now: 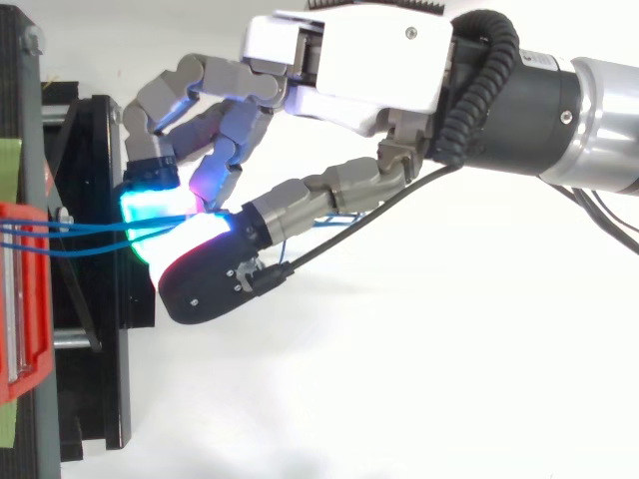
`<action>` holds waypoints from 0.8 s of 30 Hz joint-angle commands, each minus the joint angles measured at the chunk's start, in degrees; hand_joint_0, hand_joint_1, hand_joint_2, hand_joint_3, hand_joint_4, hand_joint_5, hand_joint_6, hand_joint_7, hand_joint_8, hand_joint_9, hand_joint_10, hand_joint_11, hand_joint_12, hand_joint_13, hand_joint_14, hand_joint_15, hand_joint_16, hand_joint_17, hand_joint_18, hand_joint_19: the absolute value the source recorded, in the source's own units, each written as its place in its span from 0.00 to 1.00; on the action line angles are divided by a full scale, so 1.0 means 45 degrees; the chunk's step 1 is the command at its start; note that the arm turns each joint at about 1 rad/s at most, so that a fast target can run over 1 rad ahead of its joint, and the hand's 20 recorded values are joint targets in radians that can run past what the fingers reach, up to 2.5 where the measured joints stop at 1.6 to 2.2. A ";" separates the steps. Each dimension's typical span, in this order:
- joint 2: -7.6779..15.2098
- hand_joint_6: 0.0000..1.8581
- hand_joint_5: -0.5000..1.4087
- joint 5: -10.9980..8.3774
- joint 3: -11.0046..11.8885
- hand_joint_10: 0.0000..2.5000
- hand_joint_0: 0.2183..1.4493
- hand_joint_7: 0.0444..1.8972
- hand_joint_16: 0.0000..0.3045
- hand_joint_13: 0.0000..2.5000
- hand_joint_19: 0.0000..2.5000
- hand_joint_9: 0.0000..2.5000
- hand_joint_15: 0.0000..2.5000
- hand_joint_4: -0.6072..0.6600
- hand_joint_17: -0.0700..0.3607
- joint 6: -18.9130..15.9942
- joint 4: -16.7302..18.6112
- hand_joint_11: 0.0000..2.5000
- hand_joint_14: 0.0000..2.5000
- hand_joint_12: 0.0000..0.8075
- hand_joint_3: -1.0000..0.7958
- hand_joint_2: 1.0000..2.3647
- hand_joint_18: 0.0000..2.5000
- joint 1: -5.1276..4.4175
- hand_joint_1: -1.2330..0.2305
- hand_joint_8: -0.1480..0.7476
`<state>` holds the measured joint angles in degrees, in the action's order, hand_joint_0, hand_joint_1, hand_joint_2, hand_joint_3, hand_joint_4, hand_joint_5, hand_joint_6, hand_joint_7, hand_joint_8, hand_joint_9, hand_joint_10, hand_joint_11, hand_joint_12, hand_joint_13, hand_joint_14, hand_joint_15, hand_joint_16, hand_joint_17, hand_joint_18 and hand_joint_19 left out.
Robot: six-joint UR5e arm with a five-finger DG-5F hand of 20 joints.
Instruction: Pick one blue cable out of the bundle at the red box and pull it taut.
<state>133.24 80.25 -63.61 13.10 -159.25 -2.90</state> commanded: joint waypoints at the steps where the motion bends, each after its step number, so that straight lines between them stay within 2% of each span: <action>1: 0.0000 0.48 0.20 0.0000 -0.0005 0.01 0.28 0.56 0.18 0.24 0.13 0.47 0.13 0.60 0.45 0.0000 -0.0002 0.47 0.01 0.54 0.33 0.00 0.19 0.0000 0.40 0.57; 4: 0.0000 0.48 0.20 0.0000 -0.0005 0.01 0.25 0.55 0.19 0.23 0.14 0.47 0.13 0.60 0.46 0.0000 -0.0002 0.47 0.01 0.56 0.30 0.00 0.18 0.0000 0.44 0.58; 7: 0.0000 0.47 0.20 0.0000 -0.0005 0.01 0.27 0.55 0.18 0.23 0.14 0.47 0.13 0.59 0.45 0.0000 -0.0002 0.46 0.01 0.54 0.32 0.00 0.18 0.0000 0.47 0.57; 9: 0.0000 0.47 0.21 0.0000 -0.0005 0.00 0.29 0.53 0.21 0.24 0.13 0.48 0.13 0.57 0.49 0.0000 -0.0002 0.46 0.00 0.59 0.41 0.01 0.20 0.0000 0.44 0.62; 14: 0.0000 0.48 0.21 0.0000 -0.0005 0.00 0.28 0.55 0.23 0.27 0.12 0.49 0.13 0.59 0.54 0.0000 -0.0002 0.46 0.00 0.65 0.49 0.00 0.23 0.0000 0.38 0.67; 21: 0.0000 0.50 0.20 0.0000 -0.0005 0.00 0.32 0.57 0.21 0.27 0.11 0.46 0.14 0.56 0.49 0.0000 -0.0002 0.48 0.01 0.60 0.53 0.01 0.23 0.0000 0.27 0.63; 24: 0.0000 0.50 0.20 0.0000 -0.0005 0.00 0.33 0.59 0.20 0.27 0.11 0.45 0.14 0.55 0.48 0.0000 -0.0002 0.48 0.01 0.59 0.53 0.01 0.23 0.0000 0.26 0.62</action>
<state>133.24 80.24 -63.63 13.10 -159.26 -2.91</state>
